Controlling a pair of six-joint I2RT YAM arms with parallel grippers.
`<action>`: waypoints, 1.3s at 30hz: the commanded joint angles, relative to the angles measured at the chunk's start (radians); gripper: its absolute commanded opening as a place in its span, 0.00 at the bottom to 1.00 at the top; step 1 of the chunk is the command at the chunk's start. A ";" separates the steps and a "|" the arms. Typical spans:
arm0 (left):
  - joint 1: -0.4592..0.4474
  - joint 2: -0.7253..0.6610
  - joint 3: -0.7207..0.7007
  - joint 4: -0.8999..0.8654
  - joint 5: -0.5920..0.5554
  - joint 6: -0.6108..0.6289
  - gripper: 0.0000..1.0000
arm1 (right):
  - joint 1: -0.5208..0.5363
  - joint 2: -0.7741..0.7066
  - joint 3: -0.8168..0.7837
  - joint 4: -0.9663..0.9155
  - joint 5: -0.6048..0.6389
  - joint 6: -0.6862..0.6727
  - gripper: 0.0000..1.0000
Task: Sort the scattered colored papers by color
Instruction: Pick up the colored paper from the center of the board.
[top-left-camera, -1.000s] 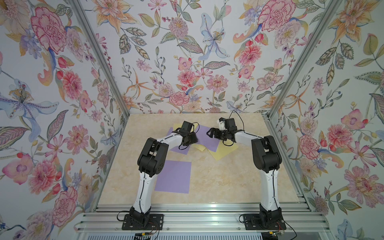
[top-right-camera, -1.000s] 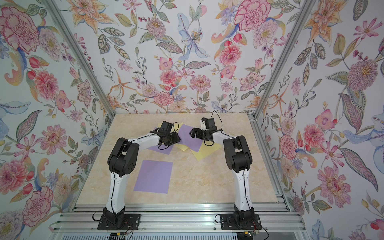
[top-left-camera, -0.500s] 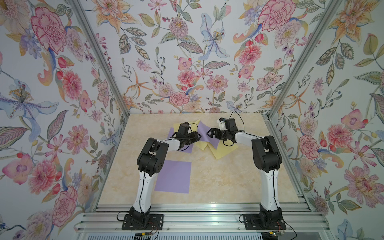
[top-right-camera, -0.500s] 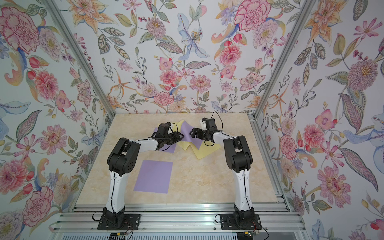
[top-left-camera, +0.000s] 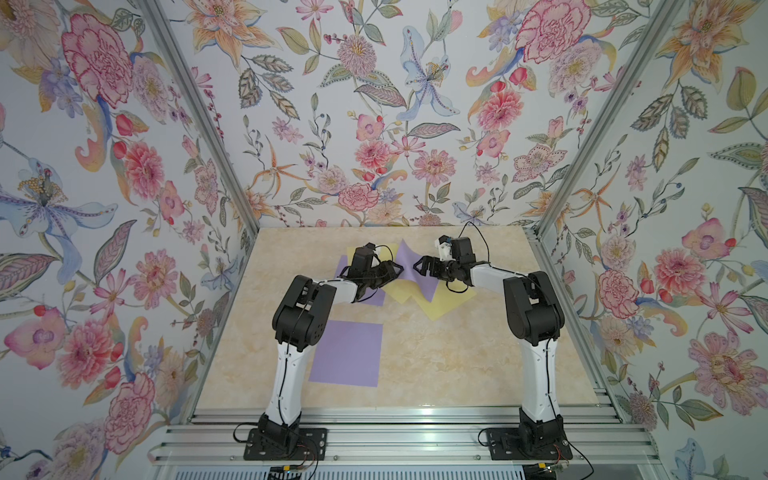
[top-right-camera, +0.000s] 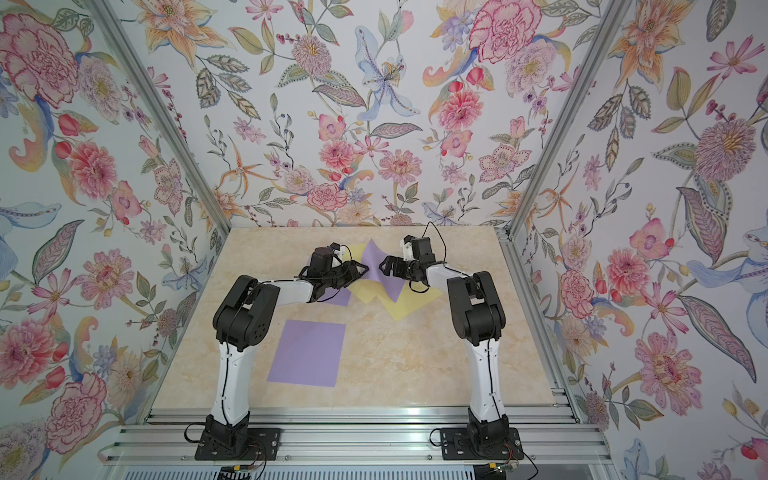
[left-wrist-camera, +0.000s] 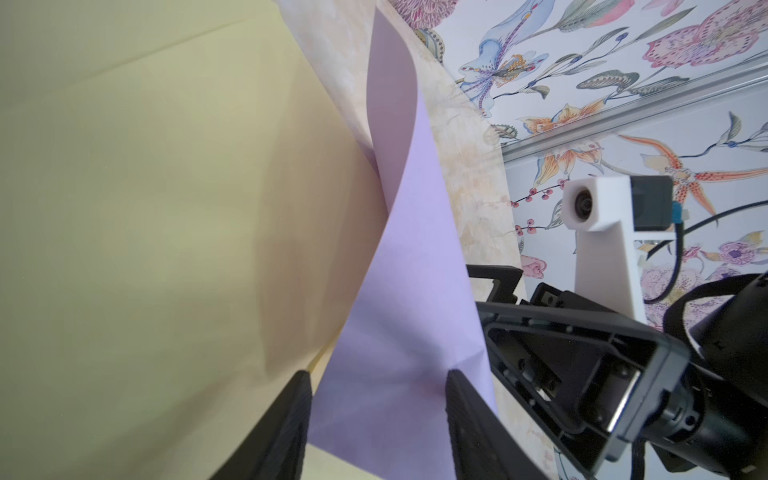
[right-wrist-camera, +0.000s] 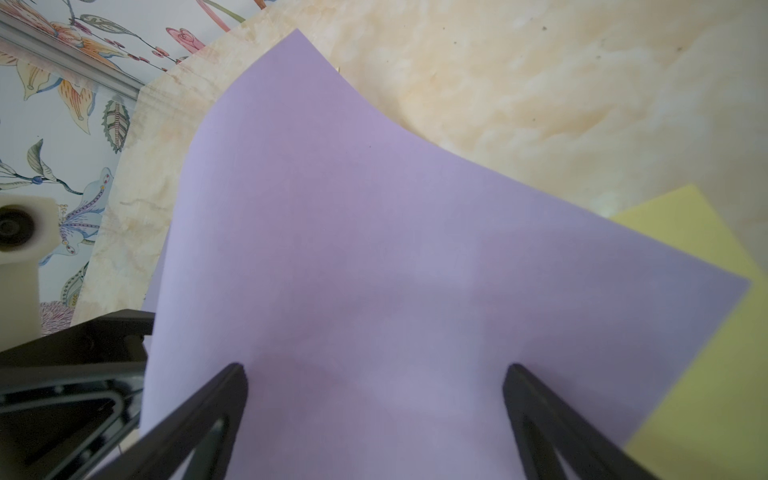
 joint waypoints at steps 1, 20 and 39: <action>0.009 0.032 0.009 0.151 0.040 -0.098 0.58 | -0.004 0.031 -0.033 -0.066 0.000 0.011 1.00; 0.036 0.085 0.091 0.163 0.161 0.012 0.92 | -0.004 0.034 -0.028 -0.066 -0.014 0.011 1.00; 0.070 0.230 0.317 0.020 0.200 0.135 0.85 | 0.000 0.035 -0.032 -0.063 -0.023 0.012 1.00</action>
